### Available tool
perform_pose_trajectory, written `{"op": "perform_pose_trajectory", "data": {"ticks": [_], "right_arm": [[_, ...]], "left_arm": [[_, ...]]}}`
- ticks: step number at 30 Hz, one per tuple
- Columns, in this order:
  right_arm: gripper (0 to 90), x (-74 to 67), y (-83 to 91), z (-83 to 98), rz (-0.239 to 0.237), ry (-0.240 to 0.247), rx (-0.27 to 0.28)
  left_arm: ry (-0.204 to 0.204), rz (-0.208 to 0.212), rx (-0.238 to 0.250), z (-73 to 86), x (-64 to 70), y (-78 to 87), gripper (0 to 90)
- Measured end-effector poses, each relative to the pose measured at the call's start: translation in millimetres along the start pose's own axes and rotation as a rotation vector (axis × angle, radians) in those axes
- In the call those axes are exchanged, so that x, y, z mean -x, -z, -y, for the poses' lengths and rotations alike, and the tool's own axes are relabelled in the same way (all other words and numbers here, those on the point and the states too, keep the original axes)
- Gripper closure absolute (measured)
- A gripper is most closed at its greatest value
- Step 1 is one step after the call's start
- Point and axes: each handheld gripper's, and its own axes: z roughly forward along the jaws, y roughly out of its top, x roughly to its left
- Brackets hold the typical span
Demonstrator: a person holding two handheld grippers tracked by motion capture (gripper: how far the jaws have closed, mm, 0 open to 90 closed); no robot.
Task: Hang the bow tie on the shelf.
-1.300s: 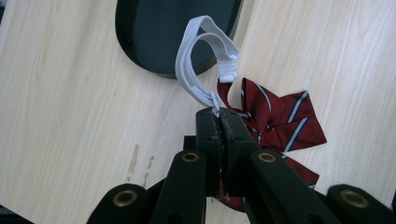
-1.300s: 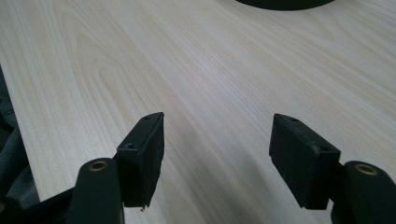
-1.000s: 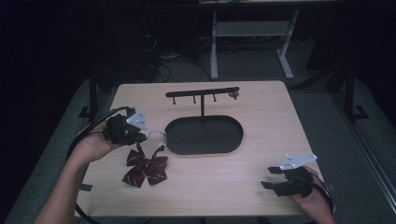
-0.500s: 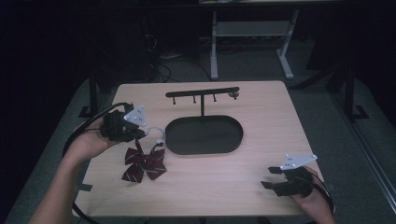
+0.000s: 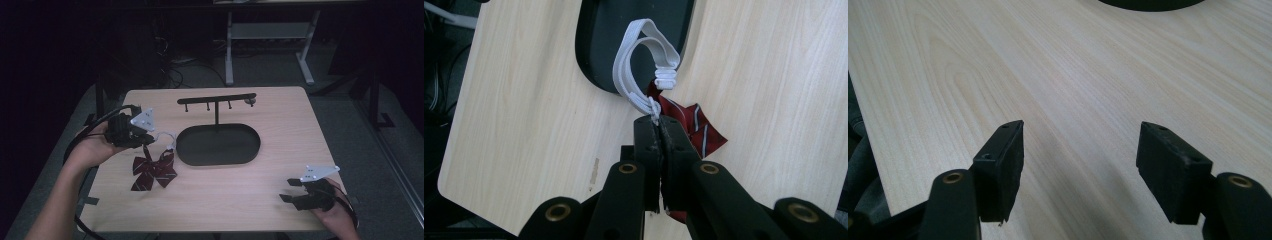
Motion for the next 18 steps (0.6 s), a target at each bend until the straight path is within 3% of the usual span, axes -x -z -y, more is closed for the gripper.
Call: {"op": "perform_pose_trajectory", "data": {"ticks": [18], "right_arm": [[35.1,0.7,0.1,0.0,-0.002,0.001,0.000]], "left_arm": [[-0.020,0.005,0.002,-18.3,-9.4,2.7,87.8]]}}
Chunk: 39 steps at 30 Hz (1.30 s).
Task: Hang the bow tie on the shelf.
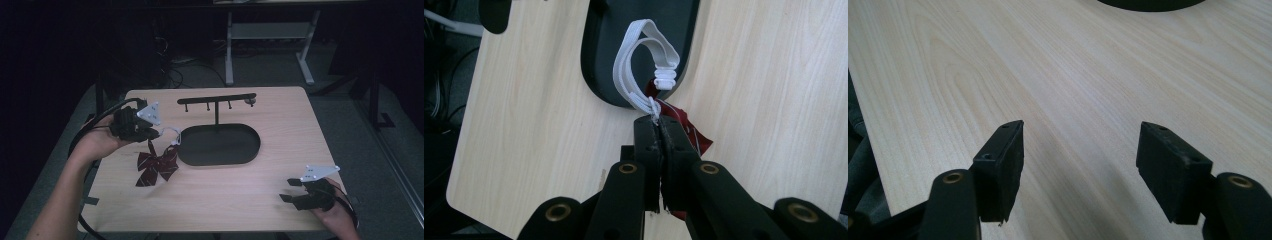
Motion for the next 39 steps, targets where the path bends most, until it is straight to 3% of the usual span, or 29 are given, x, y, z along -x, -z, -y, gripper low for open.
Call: {"op": "perform_pose_trajectory", "data": {"ticks": [22,39], "right_arm": [[35.1,0.9,0.5,-0.2,-0.005,0.000,0.004],[35.1,2.6,0.7,0.3,-0.010,-0.005,0.006]], "left_arm": [[-0.026,0.000,-0.001,-22.7,-8.0,5.1,87.8],[-0.013,0.015,-0.004,-32.8,-22.9,-2.7,87.8]]}}
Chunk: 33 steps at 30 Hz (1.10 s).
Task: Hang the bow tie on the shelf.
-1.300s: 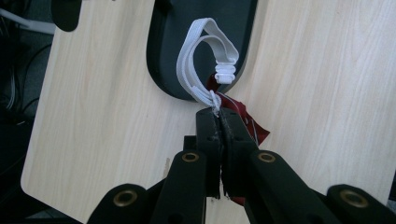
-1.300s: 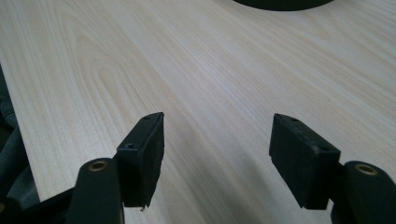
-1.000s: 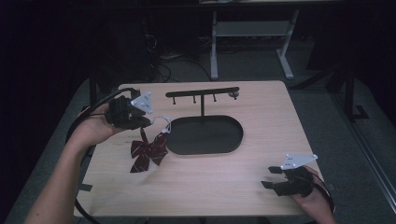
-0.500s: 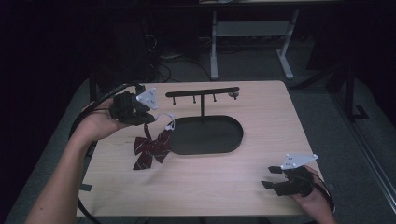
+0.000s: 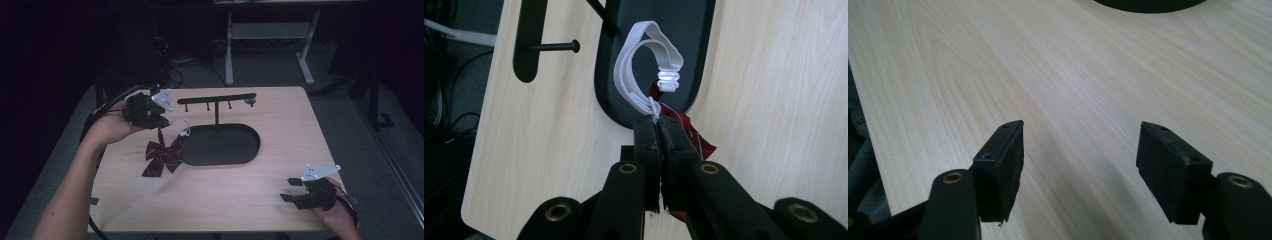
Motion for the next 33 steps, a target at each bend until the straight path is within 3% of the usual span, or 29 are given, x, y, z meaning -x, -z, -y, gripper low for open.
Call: {"op": "perform_pose_trajectory", "data": {"ticks": [7,26,33], "right_arm": [[35.1,1.6,0.4,0.6,-0.003,-0.001,0.000],[35.1,3.5,1.6,1.1,-0.006,-0.010,0.002],[35.0,4.0,1.3,1.2,-0.006,-0.005,0.006]], "left_arm": [[0.001,0.010,-0.008,-3.2,-4.9,-1.7,87.8],[0.000,-0.017,-0.004,-14.6,-17.2,8.9,87.7],[0.009,-0.015,-0.012,-16.6,-24.3,5.6,87.7]]}}
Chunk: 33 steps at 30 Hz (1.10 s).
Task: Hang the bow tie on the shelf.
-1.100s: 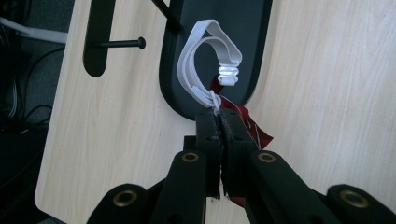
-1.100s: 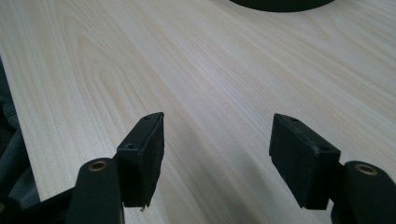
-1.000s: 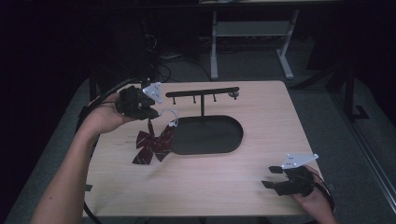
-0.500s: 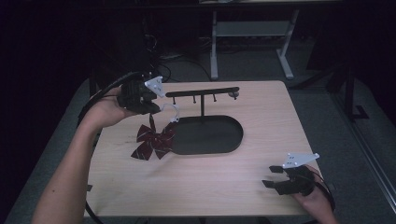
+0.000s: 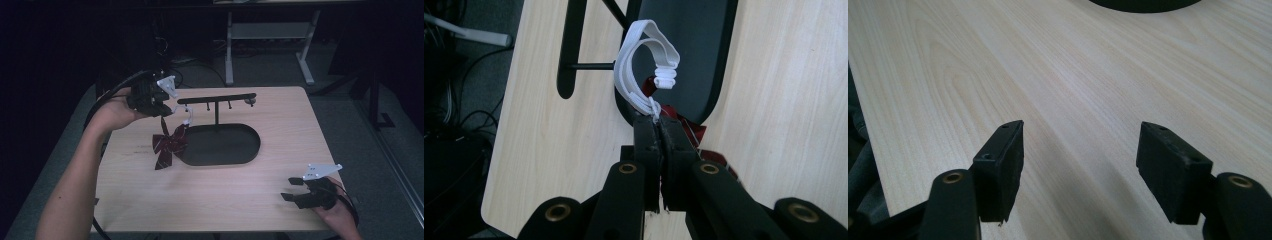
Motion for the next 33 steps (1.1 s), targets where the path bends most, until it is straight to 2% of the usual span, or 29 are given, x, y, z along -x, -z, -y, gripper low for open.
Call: {"op": "perform_pose_trajectory", "data": {"ticks": [8,22,33], "right_arm": [[35.1,0.0,-0.5,0.0,-0.001,-0.006,-0.002],[35.1,0.8,0.4,0.4,-0.005,-0.005,0.000],[35.1,0.6,0.5,0.6,-0.006,-0.006,0.000]], "left_arm": [[0.021,0.004,0.000,-3.6,-9.9,-8.8,87.6],[0.079,0.009,-0.038,-6.2,-24.3,-30.2,87.4],[0.104,0.006,-0.084,-4.8,-31.5,-42.4,87.1]]}}
